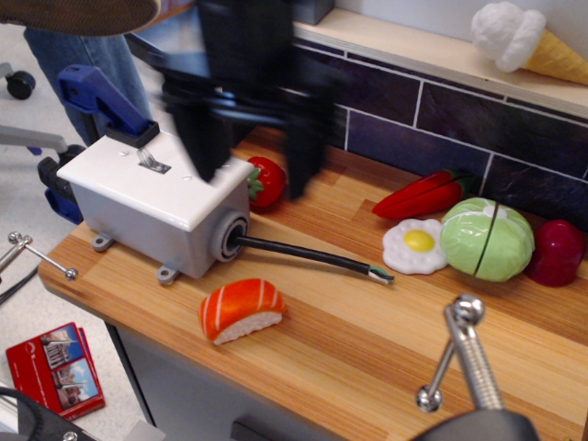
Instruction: Move light switch to the right
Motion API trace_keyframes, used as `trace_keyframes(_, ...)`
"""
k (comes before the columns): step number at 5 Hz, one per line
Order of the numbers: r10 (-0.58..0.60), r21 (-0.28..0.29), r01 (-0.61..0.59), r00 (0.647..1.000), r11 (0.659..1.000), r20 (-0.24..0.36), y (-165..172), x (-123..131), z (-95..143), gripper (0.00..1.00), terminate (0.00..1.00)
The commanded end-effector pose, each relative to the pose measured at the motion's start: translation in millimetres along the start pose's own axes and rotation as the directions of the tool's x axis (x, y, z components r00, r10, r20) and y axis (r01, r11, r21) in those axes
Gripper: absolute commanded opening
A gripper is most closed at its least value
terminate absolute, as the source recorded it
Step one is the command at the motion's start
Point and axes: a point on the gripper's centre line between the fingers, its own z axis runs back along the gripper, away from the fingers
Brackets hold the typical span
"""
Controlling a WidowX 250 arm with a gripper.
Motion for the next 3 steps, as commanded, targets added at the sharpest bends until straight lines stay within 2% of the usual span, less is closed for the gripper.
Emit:
trace_keyframes(1, 0.009, 0.013, -0.009, 0.999, 1.0, 0.033, 44, 12, 3, 1.0, 0.0)
trace_keyframes(3, -0.055, 0.047, 0.053, 0.997, 0.998, 0.061, 81, 29, -8, 1.0, 0.0)
